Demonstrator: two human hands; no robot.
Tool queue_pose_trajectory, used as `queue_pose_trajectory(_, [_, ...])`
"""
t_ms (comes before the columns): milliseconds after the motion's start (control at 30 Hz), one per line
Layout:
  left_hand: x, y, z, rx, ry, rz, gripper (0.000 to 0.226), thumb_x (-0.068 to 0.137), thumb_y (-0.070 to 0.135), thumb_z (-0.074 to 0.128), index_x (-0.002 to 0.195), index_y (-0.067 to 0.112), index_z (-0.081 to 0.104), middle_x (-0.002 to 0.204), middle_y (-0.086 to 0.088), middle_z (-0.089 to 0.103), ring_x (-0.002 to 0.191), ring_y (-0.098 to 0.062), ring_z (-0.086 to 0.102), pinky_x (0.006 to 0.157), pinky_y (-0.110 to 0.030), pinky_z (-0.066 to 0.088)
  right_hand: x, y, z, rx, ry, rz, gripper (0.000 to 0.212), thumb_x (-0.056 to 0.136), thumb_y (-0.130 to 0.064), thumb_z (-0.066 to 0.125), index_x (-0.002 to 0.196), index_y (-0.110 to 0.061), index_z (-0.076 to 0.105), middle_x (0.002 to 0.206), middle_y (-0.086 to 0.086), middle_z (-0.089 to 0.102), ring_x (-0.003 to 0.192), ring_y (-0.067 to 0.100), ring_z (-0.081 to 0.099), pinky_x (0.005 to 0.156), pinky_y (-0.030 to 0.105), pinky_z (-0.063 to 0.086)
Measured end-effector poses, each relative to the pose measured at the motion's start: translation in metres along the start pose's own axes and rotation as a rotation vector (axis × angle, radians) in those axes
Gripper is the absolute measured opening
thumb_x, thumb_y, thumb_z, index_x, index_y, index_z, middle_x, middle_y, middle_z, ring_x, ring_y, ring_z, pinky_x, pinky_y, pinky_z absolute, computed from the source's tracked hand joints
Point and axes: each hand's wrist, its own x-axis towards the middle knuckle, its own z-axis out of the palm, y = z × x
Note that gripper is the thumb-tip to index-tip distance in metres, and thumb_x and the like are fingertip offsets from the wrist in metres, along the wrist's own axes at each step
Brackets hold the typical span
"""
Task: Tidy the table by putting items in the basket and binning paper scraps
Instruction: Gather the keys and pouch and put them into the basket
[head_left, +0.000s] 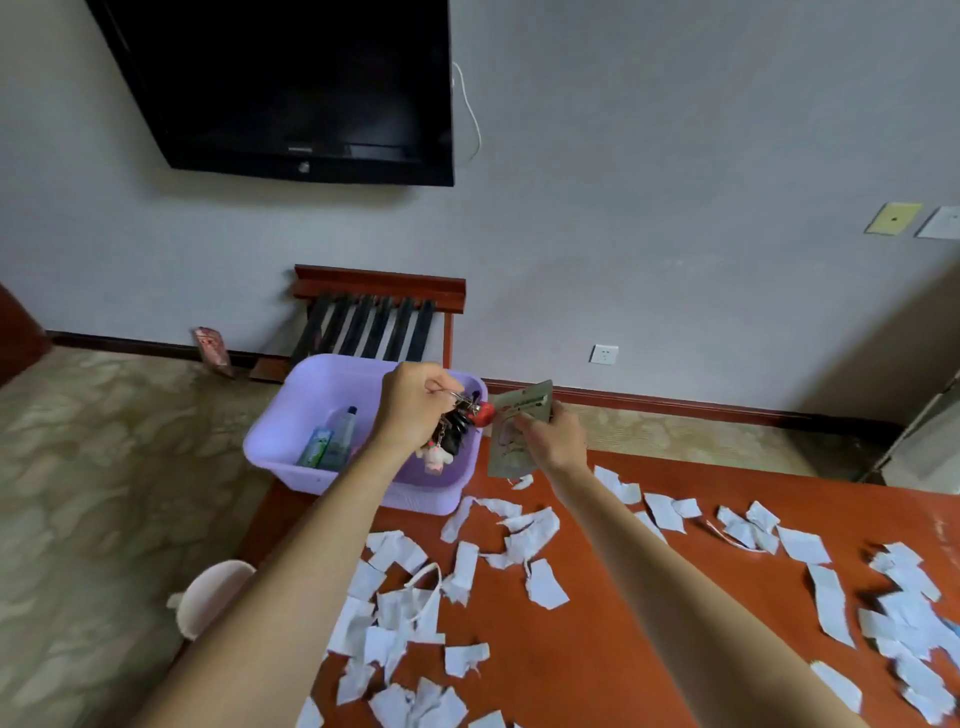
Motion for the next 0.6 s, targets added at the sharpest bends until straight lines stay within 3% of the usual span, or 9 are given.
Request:
queue_pose_trajectory(67, [0.018,-0.013,-0.011,-0.003,-0.001,0.005,0.023,0.083,-0.013,0.051,0.095,-0.007,0.07,0.099,-0.021,0.07,0.085,-0.017,0.059,0.066,-0.013,0.042,0.009,-0.008,0.019,-0.02,-0.004,0.0,0.03,0.085,-0.019,0.06,0.112,-0.005,0.062,0.11,0.012,0.068,0.095,0.026,0.064,0.079,0.032,0.052])
queue_pose_trajectory(167, [0.042,-0.032,-0.021,-0.049,0.086,0.033,0.02,0.084,-0.007,0.052,0.092,-0.006,0.07,0.094,-0.018,0.071,0.086,-0.019,0.062,0.063,-0.003,0.038,0.022,-0.015,0.045,-0.074,-0.016,-0.009,0.031,0.083,-0.018,0.059,0.111,-0.005,0.062,0.11,0.013,0.068,0.099,0.03,0.064,0.084,0.038,0.054])
queue_pose_trajectory(300, [0.059,-0.06,-0.023,-0.162,0.164,-0.006,0.014,0.088,-0.002,0.051,0.089,-0.003,0.066,0.084,-0.008,0.065,0.08,-0.018,0.057,0.061,-0.003,0.038,0.038,-0.016,0.077,-0.155,-0.092,-0.021,0.03,0.081,-0.013,0.057,0.109,-0.004,0.062,0.106,0.015,0.069,0.093,0.029,0.065,0.079,0.039,0.057])
queue_pose_trajectory(467, [0.069,-0.091,-0.024,-0.446,0.144,-0.224,0.015,0.093,0.005,0.046,0.09,0.007,0.061,0.077,-0.005,0.061,0.054,-0.016,0.048,0.036,-0.01,0.036,0.053,-0.011,0.101,-0.304,-0.175,0.021,0.027,0.087,-0.012,0.053,0.11,0.001,0.06,0.107,0.018,0.067,0.082,0.026,0.057,0.059,0.026,0.044])
queue_pose_trajectory(600, [0.082,-0.119,-0.017,-0.49,0.155,-0.333,0.014,0.091,0.017,0.051,0.079,0.02,0.059,0.095,-0.011,0.07,0.076,-0.024,0.063,0.056,-0.021,0.045,0.065,0.0,0.127,-0.367,-0.254,0.138,0.036,0.086,-0.011,0.055,0.119,0.001,0.051,0.115,0.018,0.063,0.108,0.034,0.06,0.08,0.033,0.049])
